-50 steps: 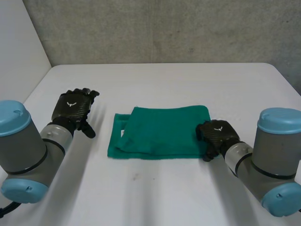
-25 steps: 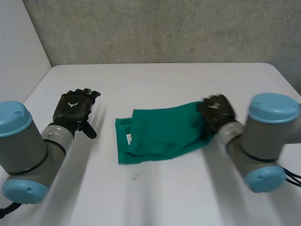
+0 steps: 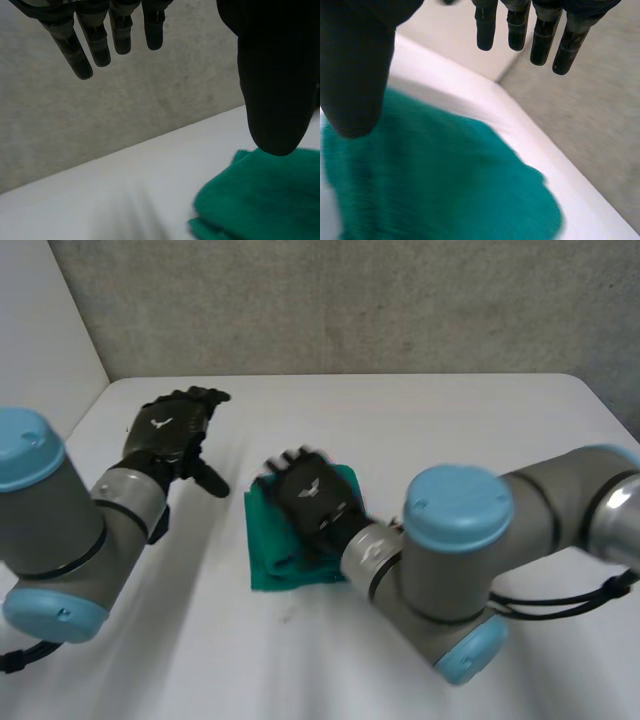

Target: Fold the towel.

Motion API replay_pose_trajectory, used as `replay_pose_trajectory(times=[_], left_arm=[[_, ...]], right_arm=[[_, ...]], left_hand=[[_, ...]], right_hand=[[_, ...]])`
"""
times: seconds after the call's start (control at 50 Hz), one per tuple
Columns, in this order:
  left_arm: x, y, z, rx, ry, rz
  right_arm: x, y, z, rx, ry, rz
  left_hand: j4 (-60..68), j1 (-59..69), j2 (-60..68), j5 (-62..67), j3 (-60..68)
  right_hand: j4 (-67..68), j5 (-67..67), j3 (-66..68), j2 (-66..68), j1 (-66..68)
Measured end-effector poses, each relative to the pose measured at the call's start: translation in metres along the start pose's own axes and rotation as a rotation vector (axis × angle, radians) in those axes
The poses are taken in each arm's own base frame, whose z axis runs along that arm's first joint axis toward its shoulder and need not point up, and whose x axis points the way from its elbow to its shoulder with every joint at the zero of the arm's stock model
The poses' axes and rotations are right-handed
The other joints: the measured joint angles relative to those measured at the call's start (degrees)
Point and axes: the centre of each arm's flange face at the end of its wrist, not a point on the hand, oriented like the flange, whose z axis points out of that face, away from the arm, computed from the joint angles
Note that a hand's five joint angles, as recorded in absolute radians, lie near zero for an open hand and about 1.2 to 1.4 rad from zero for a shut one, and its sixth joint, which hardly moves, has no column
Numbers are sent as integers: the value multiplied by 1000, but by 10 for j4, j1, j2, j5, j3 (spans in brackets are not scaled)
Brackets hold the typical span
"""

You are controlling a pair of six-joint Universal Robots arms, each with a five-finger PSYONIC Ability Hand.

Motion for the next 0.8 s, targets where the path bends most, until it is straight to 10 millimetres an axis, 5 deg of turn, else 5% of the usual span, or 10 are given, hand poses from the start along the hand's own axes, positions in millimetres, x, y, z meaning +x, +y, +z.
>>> replay_pose_trajectory(times=[0.1,0.24,0.44,0.56,0.7,0.8], left_arm=[[31,6,7,-84,78,-73],[53,31,15,-204,110,-152],[51,76,21,-323,-7,-135],[39,95,13,-387,-101,35],[35,95,3,-414,-104,166],[45,79,-3,-370,-65,170]], right_arm=[[54,-3,-4,-14,180,216],[79,9,-3,-97,217,363],[70,48,13,-275,162,411],[65,60,16,-334,141,399],[67,58,12,-369,136,322],[75,41,7,-348,169,284]], left_hand=[[0,0,0,0,0],[0,0,0,0,0],[0,0,0,0,0],[0,0,0,0,0],[0,0,0,-1,0],[0,0,0,-1,0]], right_hand=[[0,0,0,0,0],[0,0,0,0,0],[0,0,0,0,0],[0,0,0,0,0],[0,-4,-1,0,0],[0,-4,0,0,0]])
